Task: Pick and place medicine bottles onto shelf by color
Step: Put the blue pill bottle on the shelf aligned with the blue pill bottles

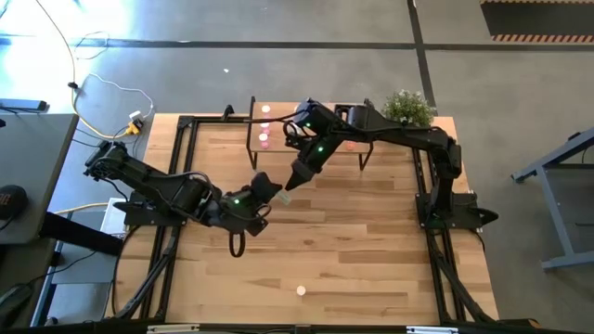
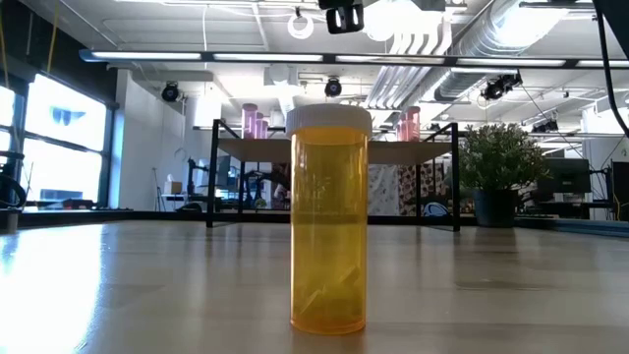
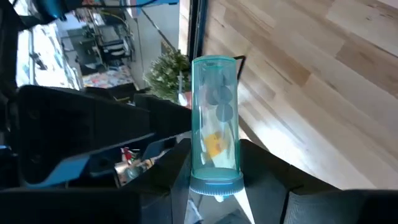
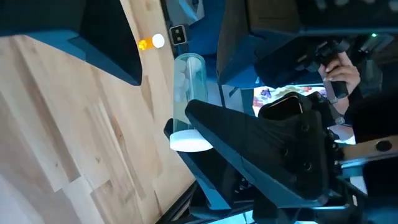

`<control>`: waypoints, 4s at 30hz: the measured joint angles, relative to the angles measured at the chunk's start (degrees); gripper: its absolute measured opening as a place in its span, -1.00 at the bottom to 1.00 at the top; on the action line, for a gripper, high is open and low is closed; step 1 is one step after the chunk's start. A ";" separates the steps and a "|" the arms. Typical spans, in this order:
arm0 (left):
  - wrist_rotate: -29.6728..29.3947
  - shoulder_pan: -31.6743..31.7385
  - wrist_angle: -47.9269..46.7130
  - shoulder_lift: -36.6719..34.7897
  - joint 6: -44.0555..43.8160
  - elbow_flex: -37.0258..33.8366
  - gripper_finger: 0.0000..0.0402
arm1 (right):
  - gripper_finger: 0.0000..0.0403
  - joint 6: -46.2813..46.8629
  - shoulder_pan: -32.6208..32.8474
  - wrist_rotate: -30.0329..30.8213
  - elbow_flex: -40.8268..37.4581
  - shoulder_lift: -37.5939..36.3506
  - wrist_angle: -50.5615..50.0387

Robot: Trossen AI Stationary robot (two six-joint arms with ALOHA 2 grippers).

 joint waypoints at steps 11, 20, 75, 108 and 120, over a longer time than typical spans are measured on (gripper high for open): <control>-1.30 0.37 6.10 0.00 8.38 0.00 -0.41 | -0.02 2.03 1.36 0.37 0.00 0.00 0.63; -1.16 1.02 7.00 0.00 10.43 0.00 -0.41 | -0.02 3.06 1.52 -0.11 0.00 0.00 0.85; -10.33 2.01 7.94 0.00 3.04 0.00 -0.07 | -0.56 0.67 -2.85 2.62 -0.01 0.00 -1.12; -14.29 13.54 7.81 -1.60 -49.12 0.00 -0.07 | -0.56 -33.73 -19.05 21.84 -0.02 -14.54 12.50; -14.23 16.00 7.50 -6.84 -50.45 0.02 -0.07 | -0.56 -36.78 -13.84 38.04 -7.49 -28.28 8.48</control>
